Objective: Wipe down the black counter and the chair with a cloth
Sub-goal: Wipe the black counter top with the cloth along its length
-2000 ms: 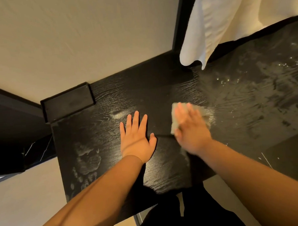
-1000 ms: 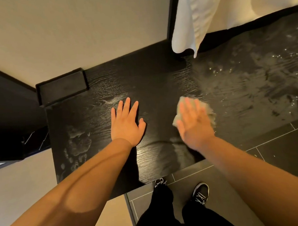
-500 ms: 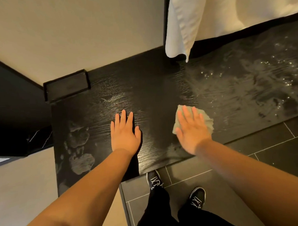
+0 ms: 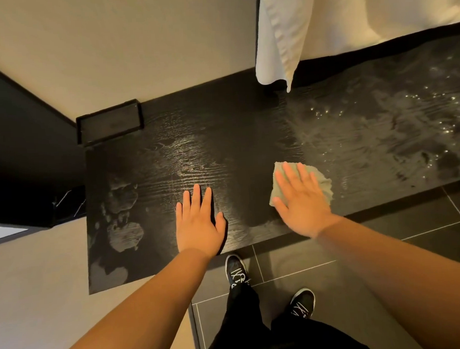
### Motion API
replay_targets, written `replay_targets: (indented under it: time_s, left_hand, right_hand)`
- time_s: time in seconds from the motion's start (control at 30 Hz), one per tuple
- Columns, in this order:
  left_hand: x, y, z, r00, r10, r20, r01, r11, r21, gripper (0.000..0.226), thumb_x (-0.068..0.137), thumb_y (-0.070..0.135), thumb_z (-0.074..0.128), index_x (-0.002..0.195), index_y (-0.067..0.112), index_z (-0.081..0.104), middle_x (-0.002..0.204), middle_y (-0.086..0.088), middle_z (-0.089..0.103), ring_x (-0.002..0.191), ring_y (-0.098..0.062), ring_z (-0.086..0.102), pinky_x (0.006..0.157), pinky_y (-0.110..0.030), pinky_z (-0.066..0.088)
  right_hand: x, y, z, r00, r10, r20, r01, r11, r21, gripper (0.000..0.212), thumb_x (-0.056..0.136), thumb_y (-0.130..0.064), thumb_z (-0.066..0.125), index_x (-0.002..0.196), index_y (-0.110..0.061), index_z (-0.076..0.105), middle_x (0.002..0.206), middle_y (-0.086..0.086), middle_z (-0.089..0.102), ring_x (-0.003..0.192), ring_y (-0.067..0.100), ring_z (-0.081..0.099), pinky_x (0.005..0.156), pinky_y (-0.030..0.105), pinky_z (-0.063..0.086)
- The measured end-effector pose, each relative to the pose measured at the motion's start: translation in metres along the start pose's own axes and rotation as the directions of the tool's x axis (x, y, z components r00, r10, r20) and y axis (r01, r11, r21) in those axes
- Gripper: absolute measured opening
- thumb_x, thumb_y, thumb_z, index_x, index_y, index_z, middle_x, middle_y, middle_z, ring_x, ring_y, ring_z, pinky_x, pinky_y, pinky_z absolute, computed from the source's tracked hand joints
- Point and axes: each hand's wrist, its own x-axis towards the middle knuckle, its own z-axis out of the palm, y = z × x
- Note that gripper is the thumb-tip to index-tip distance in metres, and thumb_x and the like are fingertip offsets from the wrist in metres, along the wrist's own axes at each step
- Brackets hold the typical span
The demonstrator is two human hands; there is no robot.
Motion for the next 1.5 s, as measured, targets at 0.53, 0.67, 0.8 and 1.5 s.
replay_targets:
  time_s: [0.53,0.67,0.8,1.5]
  left_hand:
    - [-0.008,0.015,0.001,0.984,-0.175,-0.016,0.174,0.983,-0.051,0.070,0.104,0.055,0.035,0.168,0.040,0.013,0.178,-0.001,0.000,0.163,-0.031,-0.005,0.131,-0.056,-0.002]
    - [-0.009,0.018,0.003,0.980,-0.200,-0.018,0.199,0.978,-0.065,0.070,0.104,0.052,0.035,0.169,0.038,0.012,0.178,-0.002,0.001,0.163,-0.032,-0.004,0.130,-0.057,-0.001]
    - [-0.011,0.042,0.005,0.956,-0.294,0.011,0.294,0.951,-0.100,0.076,0.101,0.051,0.034,0.169,0.033,0.005,0.178,-0.004,-0.005,0.162,-0.036,-0.008,0.129,-0.059,-0.004]
    - [0.018,0.118,0.015,0.996,-0.077,-0.047,0.076,0.997,-0.016,0.081,0.095,0.061,0.023,0.169,0.029,0.016,0.178,-0.006,0.002,0.163,-0.034,-0.003,0.131,-0.055,0.000]
  right_hand:
    - [-0.029,0.019,0.008,0.999,-0.052,-0.017,0.051,0.997,-0.061,0.070,0.101,-0.047,0.011,0.166,-0.022,0.009,0.174,0.003,0.003,0.160,0.033,-0.002,0.130,0.052,0.002]
    - [-0.037,-0.042,0.017,0.998,-0.067,0.021,0.065,0.997,0.049,0.075,0.097,-0.047,0.006,0.167,-0.021,0.003,0.174,0.004,-0.008,0.158,0.035,-0.016,0.126,0.051,-0.013]
    - [-0.046,-0.051,0.029,0.953,-0.301,0.025,0.300,0.954,0.016,0.069,0.101,-0.046,0.024,0.165,-0.024,0.021,0.174,0.000,0.010,0.161,0.030,0.002,0.128,0.047,-0.005]
    - [-0.031,0.102,-0.002,0.988,-0.148,-0.052,0.141,0.983,-0.116,0.067,0.106,-0.048,0.024,0.166,-0.021,0.019,0.174,0.005,0.014,0.160,0.032,0.010,0.128,0.053,0.014]
